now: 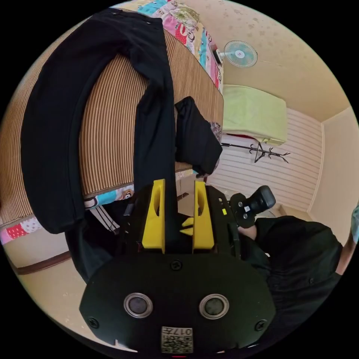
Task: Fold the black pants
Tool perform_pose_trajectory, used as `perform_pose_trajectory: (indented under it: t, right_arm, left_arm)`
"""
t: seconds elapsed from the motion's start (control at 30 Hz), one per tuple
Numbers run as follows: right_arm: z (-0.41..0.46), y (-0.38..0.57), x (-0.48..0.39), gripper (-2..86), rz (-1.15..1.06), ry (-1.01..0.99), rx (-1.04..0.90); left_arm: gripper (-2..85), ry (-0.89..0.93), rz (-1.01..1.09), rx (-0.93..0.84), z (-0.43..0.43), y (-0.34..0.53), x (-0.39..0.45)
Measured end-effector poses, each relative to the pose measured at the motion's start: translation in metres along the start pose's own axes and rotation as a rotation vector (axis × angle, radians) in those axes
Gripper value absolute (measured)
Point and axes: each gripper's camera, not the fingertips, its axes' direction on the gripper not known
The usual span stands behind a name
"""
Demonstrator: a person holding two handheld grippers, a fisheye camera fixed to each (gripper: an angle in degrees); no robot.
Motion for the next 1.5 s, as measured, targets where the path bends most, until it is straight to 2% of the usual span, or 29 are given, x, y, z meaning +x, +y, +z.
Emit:
perform_pose_trajectory:
  t: [0.03,0.13,0.2,0.27,0.33,0.5,0.6,0.77,0.87,0.97,1.03,1.13,1.2,1.27,1.3,1.33,1.4,1.47,1.5]
  right_arm:
    - [0.005,-0.003,-0.004,2.4,-0.04,-0.017,-0.005]
    - [0.011,-0.002,-0.009,2.5,-0.081,-0.058,0.01]
    - [0.012,0.005,-0.009,2.7,-0.094,-0.085,0.019]
    - [0.02,0.022,0.001,3.4,-0.078,-0.11,-0.013]
    - [0.032,0.041,0.023,4.4,-0.026,-0.154,-0.074]
    - [0.027,0.089,0.145,8.3,0.334,-0.115,-0.103]
    - [-0.012,0.084,0.243,9.8,0.528,-0.116,0.054]
    - [-0.077,0.01,0.41,12.3,0.815,-0.167,0.463]
    - [-0.069,-0.052,0.471,13.6,0.897,-0.178,0.548]
    - [-0.039,-0.102,0.509,12.8,1.035,-0.073,0.478]
    - [-0.025,-0.126,0.518,9.8,1.033,-0.012,0.436]
    - [-0.019,-0.163,0.506,4.2,0.971,0.203,0.335]
    - [-0.031,-0.185,0.467,3.4,0.891,0.413,0.374]
    - [-0.041,-0.228,0.388,3.2,0.701,0.674,0.475]
    - [-0.041,-0.241,0.369,3.2,0.643,0.708,0.496]
    - [-0.036,-0.269,0.336,3.4,0.537,0.732,0.529]
    - [-0.02,-0.312,0.304,3.8,0.426,0.645,0.554]
    - [0.017,-0.372,0.302,5.2,0.399,0.411,0.502]
    - [0.029,-0.384,0.304,5.6,0.398,0.364,0.482]
  left_arm:
    - [14.0,-0.019,0.008,-0.029,0.004,-0.007,0.004]
    - [15.5,-0.186,0.026,-0.307,0.047,-0.035,0.013]
    - [10.0,-0.335,0.083,-0.4,0.069,-0.027,0.021]
    - [4.9,-0.356,0.144,-0.358,0.067,-0.011,0.034]
    - [4.5,-0.32,0.156,-0.305,0.058,0.006,0.04]
    - [4.3,-0.067,-0.072,-0.069,0.021,0.055,0.017]
    - [4.0,0.015,-0.119,0.014,0.012,0.075,0.021]
    - [4.0,0.139,-0.14,0.079,0.005,0.095,0.041]
    - [4.0,0.157,-0.153,0.114,0.0,0.103,0.052]
    - [4.0,0.221,-0.17,0.164,-0.005,0.111,0.055]
    - [4.0,0.302,-0.172,0.201,-0.009,0.117,0.053]
    - [3.9,0.474,-0.151,0.268,-0.023,0.129,0.044]
    - [3.8,0.611,-0.156,0.379,-0.047,0.148,0.027]
    - [3.7,0.657,-0.219,0.494,-0.068,0.17,0.009]
    - [3.7,0.658,-0.257,0.549,-0.08,0.184,-0.001]
    - [3.6,0.654,-0.269,0.564,-0.084,0.19,-0.006]
    - [3.6,0.623,-0.326,0.607,-0.104,0.211,-0.024]
    - [3.7,0.574,-0.359,0.629,-0.119,0.222,-0.038]
    - [3.8,0.512,-0.399,0.625,-0.128,0.228,-0.05]
